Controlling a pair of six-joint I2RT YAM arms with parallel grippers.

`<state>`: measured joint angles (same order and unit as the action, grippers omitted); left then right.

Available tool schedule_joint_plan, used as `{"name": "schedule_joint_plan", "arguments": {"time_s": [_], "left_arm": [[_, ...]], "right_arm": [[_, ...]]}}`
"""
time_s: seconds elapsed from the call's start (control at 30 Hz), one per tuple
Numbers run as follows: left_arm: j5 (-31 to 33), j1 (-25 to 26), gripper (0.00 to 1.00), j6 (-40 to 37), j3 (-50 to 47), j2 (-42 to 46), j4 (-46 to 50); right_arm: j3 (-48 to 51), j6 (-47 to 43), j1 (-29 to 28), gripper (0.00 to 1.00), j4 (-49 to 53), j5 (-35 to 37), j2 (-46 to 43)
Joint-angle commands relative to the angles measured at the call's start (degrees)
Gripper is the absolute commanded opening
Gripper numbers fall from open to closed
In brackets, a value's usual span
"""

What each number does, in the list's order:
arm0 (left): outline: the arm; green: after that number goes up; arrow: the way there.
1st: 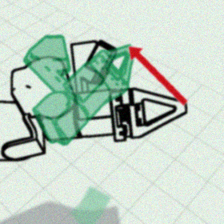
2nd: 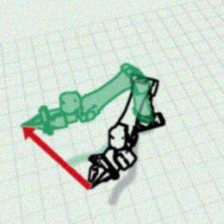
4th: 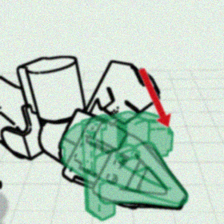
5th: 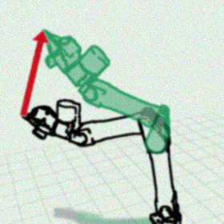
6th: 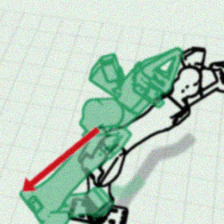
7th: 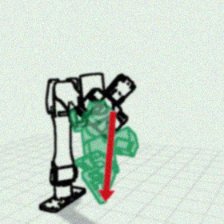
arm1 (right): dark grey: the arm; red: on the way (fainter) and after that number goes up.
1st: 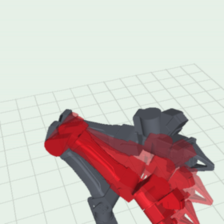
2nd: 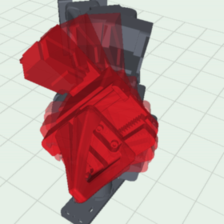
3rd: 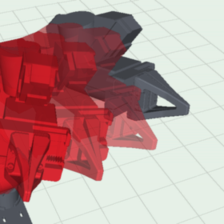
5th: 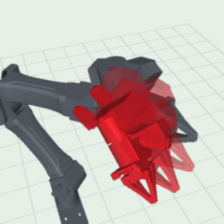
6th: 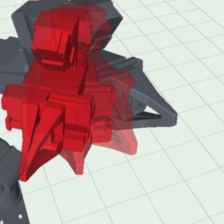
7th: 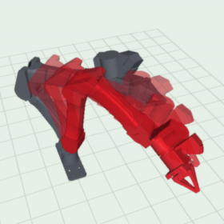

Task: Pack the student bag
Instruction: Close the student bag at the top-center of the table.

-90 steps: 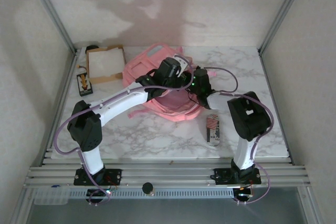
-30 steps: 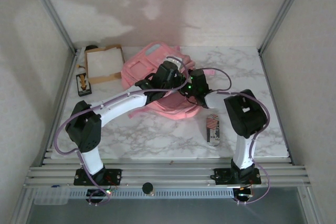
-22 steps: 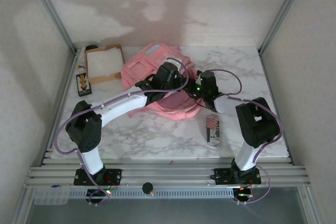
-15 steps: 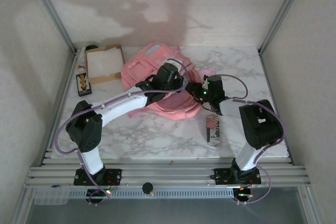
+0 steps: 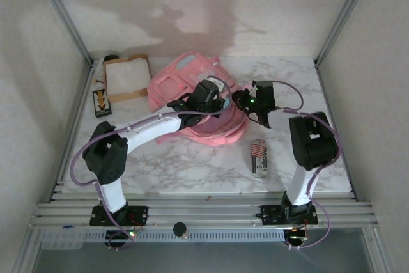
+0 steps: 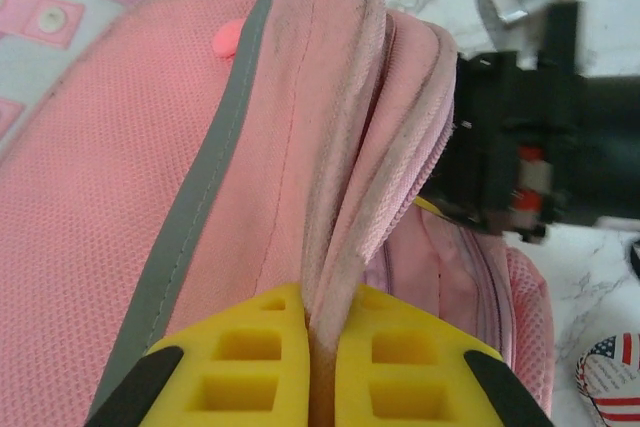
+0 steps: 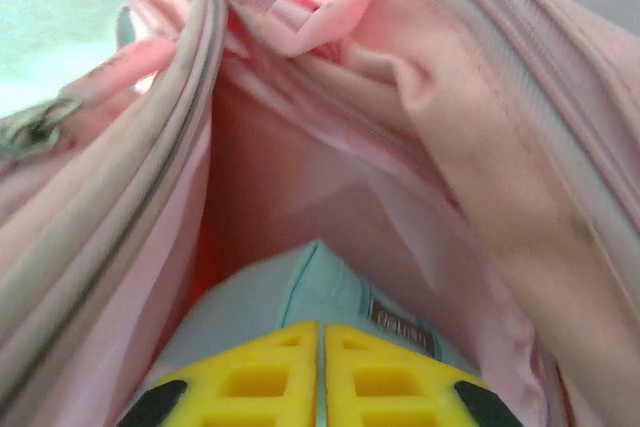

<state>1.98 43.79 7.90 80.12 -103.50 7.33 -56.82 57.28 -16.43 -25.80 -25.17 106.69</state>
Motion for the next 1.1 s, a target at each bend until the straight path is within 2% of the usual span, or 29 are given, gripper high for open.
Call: {"name": "schedule_joint_plan", "arguments": {"time_s": [0.0,0.27,0.37,0.43,0.53,0.6,0.67,0.73,0.83,0.9,1.03,1.07], "left_arm": [[-5.37,1.03,0.0,0.21,-0.79,-0.47,0.75],[-8.11,1.21,0.0,2.94,-4.0,-2.7,0.67],[-7.43,1.13,0.07,2.18,-6.32,-3.11,3.49],[-5.64,0.95,0.15,3.35,-7.54,-3.27,4.23],[-4.56,0.31,0.18,4.42,-8.21,-3.68,5.27],[-5.59,-0.36,0.27,4.58,-8.39,-3.92,5.74],[-8.46,-0.46,0.35,2.92,-8.53,-3.15,6.1],[-11.47,-0.46,0.44,2.23,-8.67,-1.26,6.33],[-14.1,-0.5,0.55,1.82,-8.15,1.72,7.25],[-15.2,-0.7,0.62,1.59,-7.35,3.79,8.05],[-15.81,-1.98,0.64,6.6,-6.14,7.29,2.78],[-14.26,-2.21,0.64,9.04,-5.55,7.08,0.56]], "right_arm": [[-3.47,-0.32,-3.14,0.08,1.67,0.5,3.67],[-0.77,3.24,-5.69,0.05,-6.55,-1.37,8.56],[5.12,5.18,-3.43,0.11,-12.35,-1.94,4.22],[6.97,2.89,-1.98,0.2,-8.33,-0.88,-0.43],[8.49,-2.84,-1.42,0.31,-0.44,1.3,-7.96],[10.32,-4.8,0.13,0.41,4.0,1.24,-13.13],[11.2,-7.28,2.11,0.44,9.81,1.09,-17.3],[11.61,-10.9,3.92,0.46,17.35,3.86,-21.37],[13.31,-13.56,6.85,0.49,22.12,6.19,-27.1],[12.26,-16.0,7.71,0.51,25.3,7.53,-27.4],[10.26,-17.17,7.51,0.51,24.58,3.62,-22.33],[9.18,-17.83,7.35,0.49,25.45,3.88,-20.31]]}}
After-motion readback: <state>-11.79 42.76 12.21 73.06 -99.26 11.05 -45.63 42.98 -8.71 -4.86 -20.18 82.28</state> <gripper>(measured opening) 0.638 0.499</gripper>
